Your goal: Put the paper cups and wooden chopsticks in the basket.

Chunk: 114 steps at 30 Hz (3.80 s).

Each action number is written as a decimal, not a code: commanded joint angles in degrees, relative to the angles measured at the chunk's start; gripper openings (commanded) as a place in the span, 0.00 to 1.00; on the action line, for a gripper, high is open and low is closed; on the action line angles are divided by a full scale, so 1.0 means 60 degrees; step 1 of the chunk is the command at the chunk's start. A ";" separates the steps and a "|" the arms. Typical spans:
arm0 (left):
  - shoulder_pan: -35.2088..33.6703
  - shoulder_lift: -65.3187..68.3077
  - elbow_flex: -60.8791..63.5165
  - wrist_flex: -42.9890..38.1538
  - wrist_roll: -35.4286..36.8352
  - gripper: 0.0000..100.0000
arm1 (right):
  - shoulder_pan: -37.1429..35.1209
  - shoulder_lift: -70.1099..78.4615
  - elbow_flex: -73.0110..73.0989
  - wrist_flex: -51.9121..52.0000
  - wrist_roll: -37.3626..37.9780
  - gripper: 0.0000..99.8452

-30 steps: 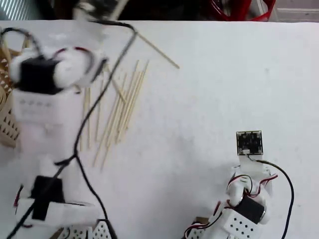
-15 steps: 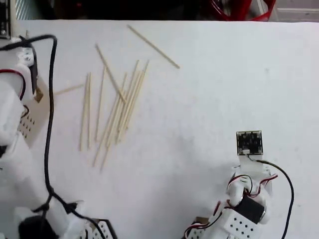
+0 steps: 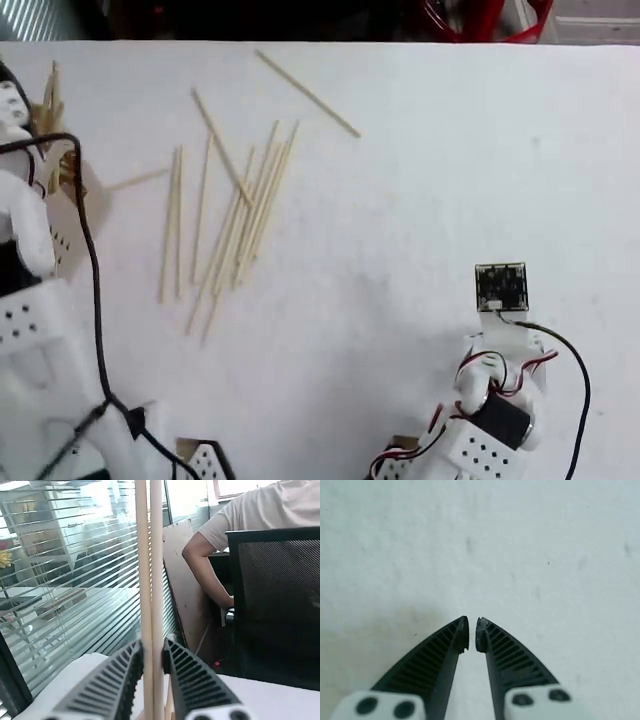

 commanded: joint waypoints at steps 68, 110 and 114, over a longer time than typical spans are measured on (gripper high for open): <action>-0.0081 -0.3114 0.1582 0.1949 -0.0352 0.03 | 0.0066 0.0007 0.0088 -0.0022 -0.0015 0.04; 0.2293 0.9062 -0.1158 0.3282 0.1011 0.15 | 0.0066 0.0007 0.0088 -0.0022 -0.0015 0.04; 0.2440 0.9297 -0.1216 0.3370 0.0996 0.15 | 0.0066 0.0007 0.0088 -0.0022 -0.0015 0.04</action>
